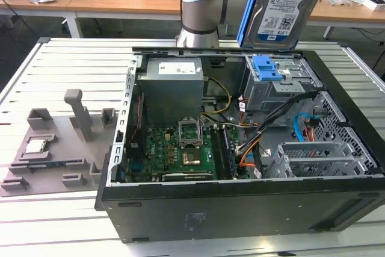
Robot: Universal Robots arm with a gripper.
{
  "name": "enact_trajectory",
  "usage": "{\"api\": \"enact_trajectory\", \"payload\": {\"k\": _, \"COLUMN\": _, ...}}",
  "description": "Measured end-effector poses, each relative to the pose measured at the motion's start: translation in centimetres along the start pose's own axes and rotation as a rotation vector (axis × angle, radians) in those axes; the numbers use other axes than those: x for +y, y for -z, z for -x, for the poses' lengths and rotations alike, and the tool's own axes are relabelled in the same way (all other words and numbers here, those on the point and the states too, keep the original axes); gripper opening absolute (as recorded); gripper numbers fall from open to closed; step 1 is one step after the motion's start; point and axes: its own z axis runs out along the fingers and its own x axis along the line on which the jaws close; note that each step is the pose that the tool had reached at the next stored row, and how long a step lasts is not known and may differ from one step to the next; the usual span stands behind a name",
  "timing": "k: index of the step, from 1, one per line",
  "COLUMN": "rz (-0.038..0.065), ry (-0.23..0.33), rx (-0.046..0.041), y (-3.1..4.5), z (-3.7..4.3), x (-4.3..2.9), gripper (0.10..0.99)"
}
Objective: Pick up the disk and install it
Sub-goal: 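Pick up the disk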
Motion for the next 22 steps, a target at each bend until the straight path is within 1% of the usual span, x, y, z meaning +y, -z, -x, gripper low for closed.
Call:
{"api": "enact_trajectory", "payload": {"k": 6, "rz": 0.0, "ry": 0.0, "rx": 0.0, "y": 0.06, "z": -1.48, "x": 0.03, "gripper": 0.361}}
{"api": "enact_trajectory", "payload": {"k": 7, "rz": 0.0, "ry": 0.0, "rx": 0.0001, "y": 0.08, "z": -1.85, "x": 0.03, "gripper": 0.361}}
{"api": "enact_trajectory", "payload": {"k": 8, "rz": 0.0, "ry": 0.0, "rx": 0.0001, "y": 0.08, "z": -2.42, "x": 0.04, "gripper": 0.361}}
{"api": "enact_trajectory", "payload": {"k": 10, "rz": 0.0, "ry": 0.0, "rx": 0.0, "y": 0.07, "z": -3.11, "x": 0.06, "gripper": 0.361}}
{"api": "enact_trajectory", "payload": {"k": 12, "rz": 0.0, "ry": 0.0, "rx": -0.0001, "y": 0.08, "z": -4.11, "x": 0.07, "gripper": 0.361}}
{"api": "enact_trajectory", "payload": {"k": 13, "rz": 0.0, "ry": 0.0, "rx": 0.0, "y": 0.09, "z": -4.45, "x": 0.08, "gripper": 0.361}}
{"api": "enact_trajectory", "payload": {"k": 15, "rz": 0.0, "ry": 0.0, "rx": 0.0, "y": 0.12, "z": -5.42, "x": 0.09, "gripper": 0.361}}
{"api": "enact_trajectory", "payload": {"k": 18, "rz": 0.0, "ry": 0.0, "rx": 0.0, "y": 0.17, "z": -7.11, "x": 0.13, "gripper": 0.361}}
{"api": "enact_trajectory", "payload": {"k": 22, "rz": 0.0, "ry": 0.0, "rx": 0.0, "y": 0.2, "z": -8.04, "x": 0.14, "gripper": 0.361}}
